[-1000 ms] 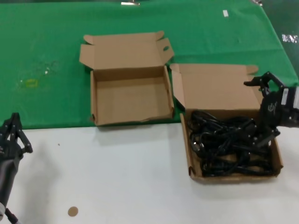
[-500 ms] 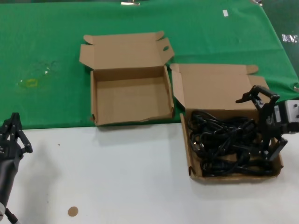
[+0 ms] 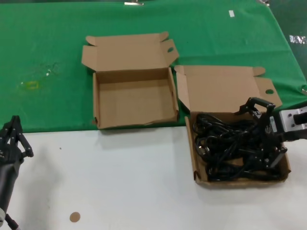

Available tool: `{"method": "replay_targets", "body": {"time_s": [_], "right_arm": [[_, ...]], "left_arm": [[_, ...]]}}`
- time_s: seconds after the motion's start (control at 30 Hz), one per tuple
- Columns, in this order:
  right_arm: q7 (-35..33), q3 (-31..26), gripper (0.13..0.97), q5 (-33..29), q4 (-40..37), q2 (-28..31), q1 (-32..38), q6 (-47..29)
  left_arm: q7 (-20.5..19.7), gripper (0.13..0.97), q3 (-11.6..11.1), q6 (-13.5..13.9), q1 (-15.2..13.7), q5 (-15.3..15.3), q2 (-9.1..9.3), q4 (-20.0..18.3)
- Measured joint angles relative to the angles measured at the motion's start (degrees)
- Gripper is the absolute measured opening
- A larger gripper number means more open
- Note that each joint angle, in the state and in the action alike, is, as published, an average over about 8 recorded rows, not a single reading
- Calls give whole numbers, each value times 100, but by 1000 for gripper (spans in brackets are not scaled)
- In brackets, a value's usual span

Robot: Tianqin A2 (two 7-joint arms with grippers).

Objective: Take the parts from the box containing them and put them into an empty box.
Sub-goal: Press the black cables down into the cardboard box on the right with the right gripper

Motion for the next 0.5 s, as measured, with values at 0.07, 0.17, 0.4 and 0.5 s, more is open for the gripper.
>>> {"method": "replay_targets", "body": {"time_s": [0.07,0.17,0.4,0.5], "right_arm": [[-58,-11,935,-49,-99,-71,27,14],[-130,-23,914,-117,-231,-168,65,43],[-222,-33,827,-239,-438,-332,144,104],[-241,-34,779,-281,-493,-374,170,121]], "left_arm": [[0,152,0,0,0,0,0,0],[0,152,0,0,0,0,0,0],[0,152,0,0,0,0,0,0],[0,152,0,0,0,0,0,0]]}}
